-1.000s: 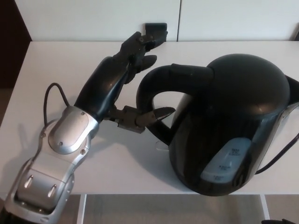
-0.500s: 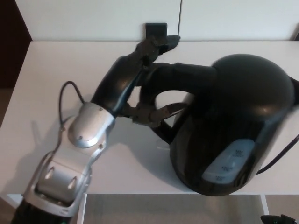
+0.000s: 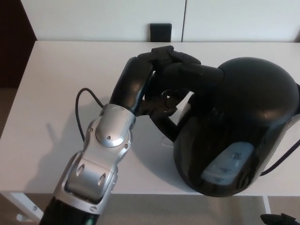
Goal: The robot walk towards a table in front and uses its left hand to pick up the pot from the base and places it on the table
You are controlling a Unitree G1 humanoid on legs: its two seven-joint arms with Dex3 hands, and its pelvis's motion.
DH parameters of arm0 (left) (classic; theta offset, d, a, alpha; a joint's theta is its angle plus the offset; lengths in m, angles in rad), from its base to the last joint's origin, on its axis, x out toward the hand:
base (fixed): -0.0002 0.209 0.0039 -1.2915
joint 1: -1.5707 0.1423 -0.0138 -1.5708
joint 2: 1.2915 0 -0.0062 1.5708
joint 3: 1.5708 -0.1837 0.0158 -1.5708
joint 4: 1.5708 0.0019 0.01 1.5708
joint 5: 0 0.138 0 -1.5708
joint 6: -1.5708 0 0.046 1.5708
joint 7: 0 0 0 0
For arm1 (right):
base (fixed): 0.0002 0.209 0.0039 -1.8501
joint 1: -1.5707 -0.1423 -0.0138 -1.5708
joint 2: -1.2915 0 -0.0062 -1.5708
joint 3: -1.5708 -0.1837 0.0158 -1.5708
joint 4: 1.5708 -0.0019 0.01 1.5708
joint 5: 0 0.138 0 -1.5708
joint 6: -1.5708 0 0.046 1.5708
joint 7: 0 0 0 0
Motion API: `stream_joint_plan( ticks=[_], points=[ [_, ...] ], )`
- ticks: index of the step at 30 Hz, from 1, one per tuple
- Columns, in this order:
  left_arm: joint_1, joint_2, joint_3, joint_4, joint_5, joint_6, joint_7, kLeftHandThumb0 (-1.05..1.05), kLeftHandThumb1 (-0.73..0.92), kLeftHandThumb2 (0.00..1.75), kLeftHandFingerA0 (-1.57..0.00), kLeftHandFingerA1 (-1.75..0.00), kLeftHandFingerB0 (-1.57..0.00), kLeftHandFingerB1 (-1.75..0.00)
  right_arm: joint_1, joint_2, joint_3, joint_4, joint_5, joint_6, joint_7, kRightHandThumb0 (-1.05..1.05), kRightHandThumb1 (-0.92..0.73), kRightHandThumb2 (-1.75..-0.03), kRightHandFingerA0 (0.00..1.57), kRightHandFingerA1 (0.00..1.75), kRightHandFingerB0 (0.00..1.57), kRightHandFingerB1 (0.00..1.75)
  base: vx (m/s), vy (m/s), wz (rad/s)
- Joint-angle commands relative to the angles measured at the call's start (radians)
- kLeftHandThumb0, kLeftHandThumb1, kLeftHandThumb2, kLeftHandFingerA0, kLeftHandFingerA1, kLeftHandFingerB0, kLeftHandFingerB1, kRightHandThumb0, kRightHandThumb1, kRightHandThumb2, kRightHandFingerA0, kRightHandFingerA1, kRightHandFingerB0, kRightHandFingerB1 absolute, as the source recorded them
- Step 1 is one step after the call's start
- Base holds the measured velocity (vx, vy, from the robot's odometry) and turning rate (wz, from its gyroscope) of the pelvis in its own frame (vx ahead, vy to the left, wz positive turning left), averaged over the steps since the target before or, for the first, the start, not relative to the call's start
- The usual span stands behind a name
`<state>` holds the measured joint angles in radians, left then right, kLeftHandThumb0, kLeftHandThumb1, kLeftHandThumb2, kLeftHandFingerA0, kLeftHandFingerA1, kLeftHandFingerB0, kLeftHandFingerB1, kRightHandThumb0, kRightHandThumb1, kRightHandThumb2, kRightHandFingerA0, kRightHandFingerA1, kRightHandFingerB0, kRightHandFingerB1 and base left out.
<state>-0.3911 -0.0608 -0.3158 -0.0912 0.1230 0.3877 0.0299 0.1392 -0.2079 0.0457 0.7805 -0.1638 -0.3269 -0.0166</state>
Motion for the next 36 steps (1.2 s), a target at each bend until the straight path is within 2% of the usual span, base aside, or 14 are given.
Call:
stream_joint_plan(
  ticks=[1, 5, 9, 10, 11, 12, 14, 16, 17, 19, 26, 27, 28, 36],
  points=[
    [0.026, -0.008, -0.015, 0.011, 0.021, -0.008, -0.009, -0.09, 0.74, 0.74, -1.34, -0.86, -0.83, -0.89, 0.002, -0.008, -0.009, -0.008, 0.001, 0.014, -0.008, -0.41, -0.57, -0.59, 0.75, 0.46, 0.46, 0.36, 0.00, 0.000, 0.00],
    [0.043, -0.039, 0.020, -0.006, -0.018, -0.013, -0.005, -0.07, 0.76, 0.75, -1.31, -0.96, -0.82, -0.91, -0.004, -0.010, -0.007, 0.007, -0.005, 0.007, -0.008, -0.40, -0.58, -0.59, 0.74, 0.45, 0.46, 0.36, 0.00, 0.000, 0.00],
    [0.068, -0.155, 0.137, -0.024, -0.168, 0.027, -0.013, -0.11, 0.82, 0.72, -1.21, -1.14, -0.80, -0.94, -0.010, -0.006, -0.007, 0.022, -0.004, 0.004, -0.012, -0.41, -0.58, -0.59, 0.75, 0.45, 0.46, 0.36, 0.00, 0.000, 0.00],
    [0.064, -0.198, 0.184, -0.043, -0.230, 0.069, -0.009, -0.13, 0.86, 0.72, -1.01, -1.39, -0.70, -0.99, -0.009, -0.006, -0.006, 0.018, -0.007, 0.010, -0.015, -0.41, -0.59, -0.59, 0.74, 0.46, 0.46, 0.35, 0.00, 0.000, 0.00],
    [0.058, -0.249, 0.240, -0.065, -0.293, 0.119, -0.009, -0.13, 0.86, 0.72, -1.01, -1.39, -0.70, -0.99, -0.008, -0.005, -0.004, 0.013, -0.010, 0.016, -0.017, -0.41, -0.59, -0.59, 0.74, 0.46, 0.46, 0.35, 0.00, 0.000, 0.00],
    [0.030, -0.304, 0.317, -0.101, -0.392, 0.191, 0.009, -0.12, 0.92, 0.67, -0.83, -1.65, -0.57, -0.97, -0.007, -0.006, -0.004, 0.010, -0.010, 0.018, -0.016, -0.41, -0.59, -0.59, 0.74, 0.46, 0.46, 0.35, 0.00, 0.000, 0.00],
    [-0.007, -0.336, 0.375, -0.142, -0.452, 0.248, 0.019, -0.18, 0.92, 0.67, -0.79, -1.72, -0.53, -0.96, -0.007, -0.006, -0.004, 0.008, -0.013, 0.011, -0.021, -0.41, -0.59, -0.59, 0.75, 0.47, 0.47, 0.36, 0.00, 0.000, 0.00],
    [-0.038, -0.360, 0.428, -0.171, -0.504, 0.293, 0.037, -0.21, 0.89, 0.68, -0.80, -1.66, -0.59, -0.94, -0.010, -0.003, -0.004, 0.010, -0.013, 0.013, -0.023, -0.41, -0.59, -0.59, 0.75, 0.47, 0.47, 0.36, 0.00, 0.000, 0.00],
    [-0.049, -0.354, 0.440, -0.185, -0.522, 0.302, 0.030, -0.21, 0.91, 0.67, -0.91, -1.60, -0.72, -0.95, -0.009, -0.003, -0.004, 0.007, -0.014, 0.019, -0.023, -0.42, -0.60, -0.59, 0.76, 0.48, 0.47, 0.36, 0.00, 0.000, 0.00],
    [-0.080, -0.340, 0.463, -0.217, -0.546, 0.325, 0.026, -0.23, 0.86, 0.70, -0.93, -1.54, -0.77, -0.93, -0.009, -0.003, -0.006, 0.005, -0.009, 0.016, -0.018, -0.40, -0.60, -0.60, 0.76, 0.48, 0.47, 0.36, 0.00, 0.000, 0.00],
    [-0.194, -0.290, 0.556, -0.320, -0.603, 0.394, 0.042, -0.24, 0.91, 0.67, -0.95, -1.45, -0.76, -0.96, -0.014, -0.009, -0.005, 0.013, -0.013, 0.008, -0.017, -0.42, -0.61, -0.60, 0.76, 0.47, 0.46, 0.35, 0.00, 0.000, 0.00],
    [-0.227, -0.268, 0.589, -0.343, -0.615, 0.425, 0.055, -0.22, 0.87, 0.69, -0.97, -1.49, -0.80, -0.85, -0.016, -0.008, -0.003, 0.015, -0.017, 0.005, -0.022, -0.41, -0.61, -0.60, 0.76, 0.47, 0.47, 0.36, 0.00, 0.000, 0.00],
    [-0.241, -0.261, 0.605, -0.353, -0.621, 0.442, 0.062, -0.22, 0.87, 0.69, -0.97, -1.49, -0.80, -0.85, -0.016, -0.008, -0.002, 0.016, -0.018, 0.004, -0.024, -0.41, -0.61, -0.60, 0.76, 0.47, 0.47, 0.36, 0.00, 0.000, 0.00],
    [-0.252, -0.121, 0.713, -0.392, -0.629, 0.553, -0.006, -0.18, 0.92, 0.67, -0.91, -1.53, -0.68, -0.92, -0.009, -0.012, -0.014, 0.010, 0.002, 0.012, 0.000, -0.39, -0.61, -0.60, 0.75, 0.44, 0.45, 0.35, 0.00, 0.000, 0.00]
  ],
)
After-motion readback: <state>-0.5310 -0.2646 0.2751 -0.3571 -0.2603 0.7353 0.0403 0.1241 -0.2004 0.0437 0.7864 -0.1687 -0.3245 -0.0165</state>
